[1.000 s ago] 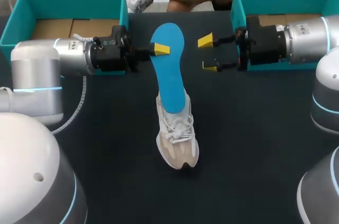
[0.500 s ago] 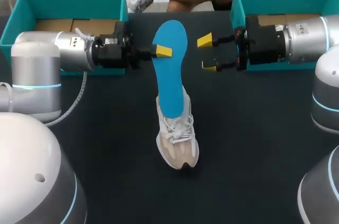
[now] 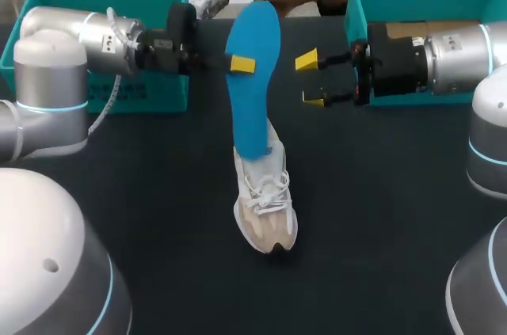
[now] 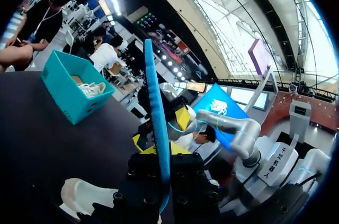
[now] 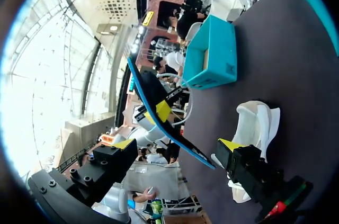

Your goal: Take the shoe out of the shoebox, open the shoe tongue, remove and reinsert the insole, then place the shoe into the shoebox

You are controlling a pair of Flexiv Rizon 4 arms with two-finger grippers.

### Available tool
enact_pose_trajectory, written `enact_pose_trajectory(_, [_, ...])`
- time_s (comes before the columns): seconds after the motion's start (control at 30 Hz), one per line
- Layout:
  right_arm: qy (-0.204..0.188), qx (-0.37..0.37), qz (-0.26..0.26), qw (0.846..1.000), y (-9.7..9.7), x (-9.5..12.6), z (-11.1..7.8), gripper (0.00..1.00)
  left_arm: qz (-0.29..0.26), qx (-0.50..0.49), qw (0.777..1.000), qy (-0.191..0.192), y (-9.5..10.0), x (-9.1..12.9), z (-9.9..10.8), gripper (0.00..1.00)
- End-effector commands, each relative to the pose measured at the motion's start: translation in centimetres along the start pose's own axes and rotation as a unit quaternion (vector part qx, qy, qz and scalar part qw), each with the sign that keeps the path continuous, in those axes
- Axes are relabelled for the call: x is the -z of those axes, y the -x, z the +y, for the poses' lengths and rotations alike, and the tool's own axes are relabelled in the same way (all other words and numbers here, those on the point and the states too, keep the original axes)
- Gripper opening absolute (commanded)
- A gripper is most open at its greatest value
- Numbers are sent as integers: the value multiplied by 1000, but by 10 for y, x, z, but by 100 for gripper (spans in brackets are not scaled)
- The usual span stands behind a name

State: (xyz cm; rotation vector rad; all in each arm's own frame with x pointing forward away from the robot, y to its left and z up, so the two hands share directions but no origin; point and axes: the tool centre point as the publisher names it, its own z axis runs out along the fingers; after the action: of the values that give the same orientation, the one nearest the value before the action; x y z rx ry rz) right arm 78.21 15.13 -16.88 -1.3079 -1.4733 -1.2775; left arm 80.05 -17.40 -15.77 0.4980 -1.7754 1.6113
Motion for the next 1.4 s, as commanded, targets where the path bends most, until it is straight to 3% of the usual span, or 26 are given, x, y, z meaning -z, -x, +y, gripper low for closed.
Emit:
enact_pose_trajectory(0.03, [1, 0, -1, 1000, 0, -3, 0, 100, -31, -66, 997, -20, -11, 2, 0, 0])
enact_pose_trajectory(0.3, [1, 0, -1, 1000, 0, -3, 0, 100, -45, -134, 989, -51, -12, 10, -9, 0])
enact_pose_trajectory(0.5, [1, 0, -1, 1000, 0, -3, 0, 100, -74, -185, 980, -21, -18, 11, -14, 0])
enact_pose_trajectory(0.8, [1, 0, -1, 1000, 0, -3, 0, 100, -105, -268, 957, -20, -25, 18, -25, 0])
enact_pose_trajectory(1.33, [1, 0, -1, 1000, 0, -3, 0, 100, -105, -244, 964, -15, -21, 20, -28, 0])
enact_pose_trajectory(1.4, [1, 0, -1, 1000, 0, -3, 0, 100, -114, -298, 948, 6, -20, 20, -25, 0])
